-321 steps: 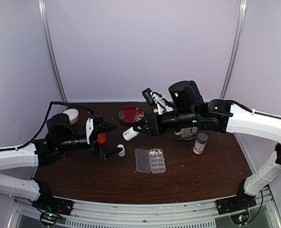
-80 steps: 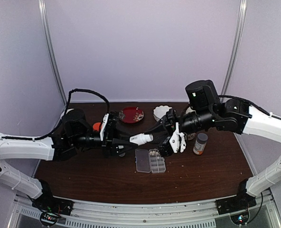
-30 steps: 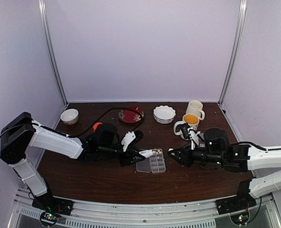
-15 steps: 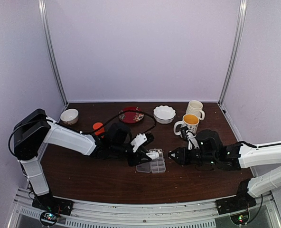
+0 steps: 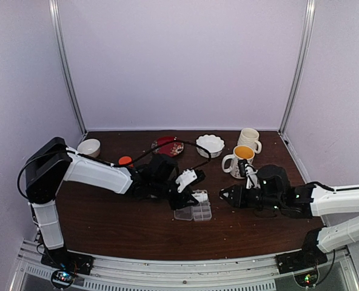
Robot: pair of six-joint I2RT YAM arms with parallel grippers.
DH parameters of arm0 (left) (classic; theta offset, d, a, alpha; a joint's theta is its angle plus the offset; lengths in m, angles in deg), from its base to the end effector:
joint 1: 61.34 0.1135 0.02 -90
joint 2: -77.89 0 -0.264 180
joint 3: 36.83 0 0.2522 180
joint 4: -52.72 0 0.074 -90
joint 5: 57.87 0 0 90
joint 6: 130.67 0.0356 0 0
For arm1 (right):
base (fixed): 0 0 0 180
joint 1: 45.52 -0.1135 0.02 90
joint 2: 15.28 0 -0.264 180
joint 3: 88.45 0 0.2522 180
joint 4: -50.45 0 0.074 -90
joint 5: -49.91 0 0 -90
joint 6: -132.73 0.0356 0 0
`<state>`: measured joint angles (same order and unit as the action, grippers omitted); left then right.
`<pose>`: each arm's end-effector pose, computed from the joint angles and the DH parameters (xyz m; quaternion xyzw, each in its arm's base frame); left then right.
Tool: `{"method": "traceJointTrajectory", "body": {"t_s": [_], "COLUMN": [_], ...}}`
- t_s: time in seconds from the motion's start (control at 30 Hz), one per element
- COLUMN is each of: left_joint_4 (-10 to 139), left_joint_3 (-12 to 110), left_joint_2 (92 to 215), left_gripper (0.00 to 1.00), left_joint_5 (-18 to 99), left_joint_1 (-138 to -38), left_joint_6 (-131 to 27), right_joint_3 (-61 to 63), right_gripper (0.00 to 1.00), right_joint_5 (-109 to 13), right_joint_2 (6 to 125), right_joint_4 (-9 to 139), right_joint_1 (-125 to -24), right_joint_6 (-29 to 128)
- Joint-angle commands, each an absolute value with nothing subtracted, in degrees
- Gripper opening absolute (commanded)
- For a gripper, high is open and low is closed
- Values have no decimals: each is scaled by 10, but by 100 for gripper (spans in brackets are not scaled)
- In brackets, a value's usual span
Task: Sort the pills into containers
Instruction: Pour the pill into the compartment of the pill container.
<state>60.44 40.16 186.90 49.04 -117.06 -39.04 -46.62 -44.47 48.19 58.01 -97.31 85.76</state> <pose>0.2184 -0.3388 0.1603 0.4845 0.7557 -0.3096 0.3136 0.1414 0.1840 0.2033 -0.0851 0.8579 0.3946 0.3179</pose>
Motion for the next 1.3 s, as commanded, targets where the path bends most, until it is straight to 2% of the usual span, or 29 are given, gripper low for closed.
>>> {"method": "traceJointTrajectory", "body": {"t_s": [0.0,0.67,1.27], "left_joint_4": [614,700,669], "left_joint_3": [417,459,432], "left_joint_2": [1880,1883,1877], "left_gripper": [0,0,0], "left_joint_5": [475,468,446], "left_joint_1": [-1173,-1185,-1183], "left_joint_6": [-373,-347,-350], "right_joint_3": [-474,-473,-479], "right_gripper": [0,0,0], "right_joint_5": [-423,-431,-429], "right_joint_2": [462,456,438], "right_joint_4": [588,604,617], "right_joint_1": [-969,-962,-962], "right_joint_6": [861,856,856]}}
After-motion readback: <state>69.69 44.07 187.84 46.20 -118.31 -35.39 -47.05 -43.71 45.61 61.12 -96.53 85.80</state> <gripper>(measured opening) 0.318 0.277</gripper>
